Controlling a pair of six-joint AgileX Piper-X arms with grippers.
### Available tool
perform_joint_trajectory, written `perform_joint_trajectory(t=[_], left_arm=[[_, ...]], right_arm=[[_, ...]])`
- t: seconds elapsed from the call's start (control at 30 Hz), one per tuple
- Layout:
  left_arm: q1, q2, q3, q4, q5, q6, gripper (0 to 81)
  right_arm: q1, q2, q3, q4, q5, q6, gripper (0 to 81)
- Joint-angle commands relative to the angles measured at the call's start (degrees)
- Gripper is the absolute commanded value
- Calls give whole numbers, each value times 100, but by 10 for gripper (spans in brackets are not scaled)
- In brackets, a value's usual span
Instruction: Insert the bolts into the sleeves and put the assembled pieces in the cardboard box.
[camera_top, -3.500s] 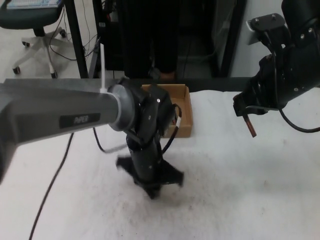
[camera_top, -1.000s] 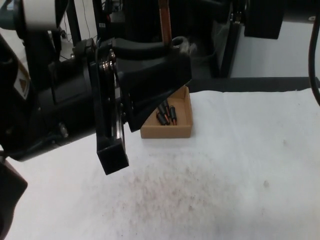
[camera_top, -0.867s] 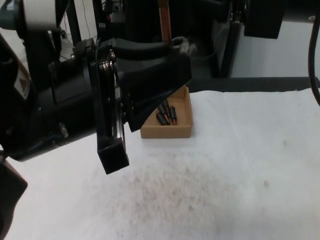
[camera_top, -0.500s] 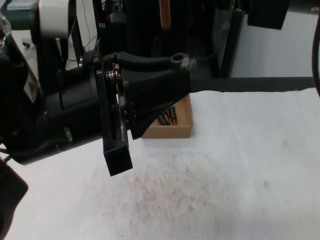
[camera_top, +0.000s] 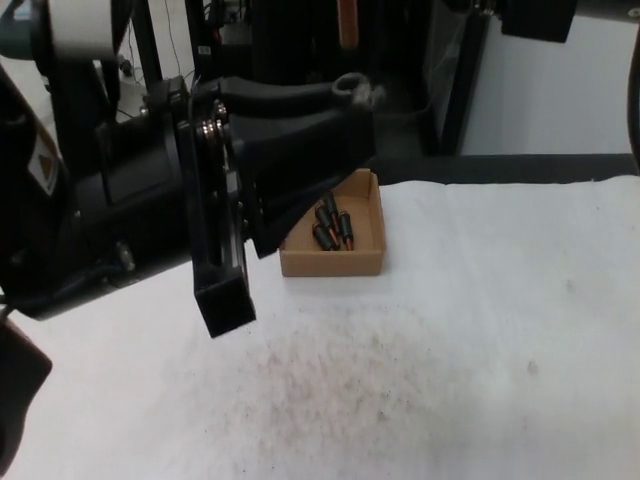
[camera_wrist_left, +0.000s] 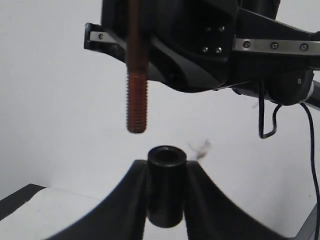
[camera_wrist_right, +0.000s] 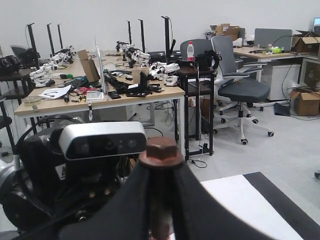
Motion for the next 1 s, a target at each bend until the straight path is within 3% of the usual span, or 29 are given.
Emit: perform_joint_trajectory(t=[0.0,0.83,0.97], left_arm=[[39,-29,-6,-24,-14,-27,3],[164,-14,-6,19,-14,-28,3],[164,-14,-6,205,-286,-26,3]], right_arm=[[-65,-116,-33,-37,-89,-11,8],[-52,58,-33,-19,-89,-11,8],[-52,60,-33,-19,-89,-11,8]])
